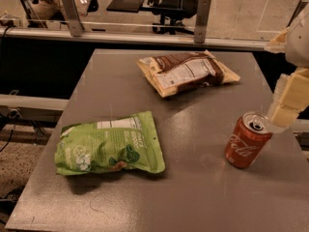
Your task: Move coke can near brown chip bag
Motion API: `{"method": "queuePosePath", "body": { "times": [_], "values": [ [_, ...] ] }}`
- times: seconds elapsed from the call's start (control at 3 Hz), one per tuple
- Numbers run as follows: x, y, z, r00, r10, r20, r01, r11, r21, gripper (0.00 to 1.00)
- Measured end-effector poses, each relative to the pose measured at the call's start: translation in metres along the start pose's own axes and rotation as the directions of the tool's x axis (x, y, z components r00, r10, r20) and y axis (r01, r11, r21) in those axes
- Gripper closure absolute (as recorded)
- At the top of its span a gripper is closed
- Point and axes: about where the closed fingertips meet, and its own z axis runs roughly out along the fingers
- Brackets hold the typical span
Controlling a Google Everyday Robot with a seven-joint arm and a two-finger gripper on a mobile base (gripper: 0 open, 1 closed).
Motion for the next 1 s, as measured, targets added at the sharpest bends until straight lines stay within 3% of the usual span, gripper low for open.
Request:
{"method": "queuePosePath", "body": {
  "times": [0.33,1.0],
  "values": [
    [0.0,0.0,0.0,1.0,0.0,0.0,0.0,1.0,0.0,0.0],
    [0.013,0.023,0.033,0.992,-0.006,0.124,0.019,0.9944,-0.104,0.0]
  ]
}}
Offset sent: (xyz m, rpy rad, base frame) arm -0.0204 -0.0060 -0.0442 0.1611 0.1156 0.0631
